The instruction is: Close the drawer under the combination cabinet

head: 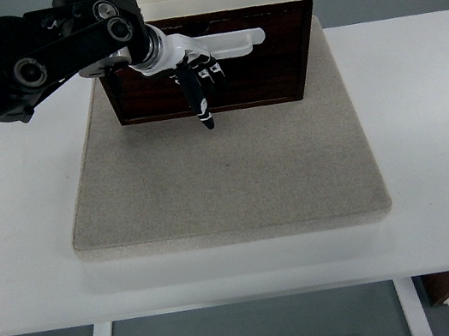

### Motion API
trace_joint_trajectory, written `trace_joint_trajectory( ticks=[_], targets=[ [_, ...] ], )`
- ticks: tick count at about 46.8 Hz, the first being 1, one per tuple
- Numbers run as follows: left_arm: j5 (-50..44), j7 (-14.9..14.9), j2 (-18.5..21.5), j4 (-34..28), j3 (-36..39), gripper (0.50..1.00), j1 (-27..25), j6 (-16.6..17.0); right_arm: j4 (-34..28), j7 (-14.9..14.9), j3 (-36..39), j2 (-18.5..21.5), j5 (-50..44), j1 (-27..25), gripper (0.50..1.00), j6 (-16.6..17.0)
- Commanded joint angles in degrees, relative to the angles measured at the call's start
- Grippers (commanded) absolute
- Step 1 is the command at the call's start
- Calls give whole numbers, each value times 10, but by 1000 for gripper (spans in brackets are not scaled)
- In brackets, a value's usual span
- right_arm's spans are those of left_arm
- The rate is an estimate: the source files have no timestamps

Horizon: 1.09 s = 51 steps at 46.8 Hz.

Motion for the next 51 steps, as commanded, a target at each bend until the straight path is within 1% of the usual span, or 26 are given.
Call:
trace_joint_trajectory(
  ticks=[1,6,14,22,27,31,35,40,45,51],
  targets=[
    [-5,0,1,-2,-1,996,0,-9,0,0,0,0,0,0,952,0],
    [-9,0,1,-11,-10,996,0,-13,0,0,0,0,0,0,952,0],
    [-10,0,1,-27,-31,996,1,-46,0,0,0,0,0,0,952,-1],
    [-11,-6,1,-36,-61,996,2,-68,0,0,0,0,0,0,952,-1],
    [-11,-32,1,-36,-91,996,13,-89,0,0,0,0,1,0,952,0],
    [-11,-61,1,-36,-139,996,32,-106,0,0,0,0,0,0,952,0],
    [-11,-81,1,-36,-189,996,49,-117,0,0,0,0,0,0,952,-1],
    [-11,-103,0,-36,-249,996,61,-123,0,0,0,0,0,0,952,0],
    [-10,-135,0,-36,-310,996,75,-126,0,0,0,0,0,0,952,-1],
    [-11,-171,0,-35,-385,996,80,-126,0,0,0,0,0,0,952,-1]
  ],
)
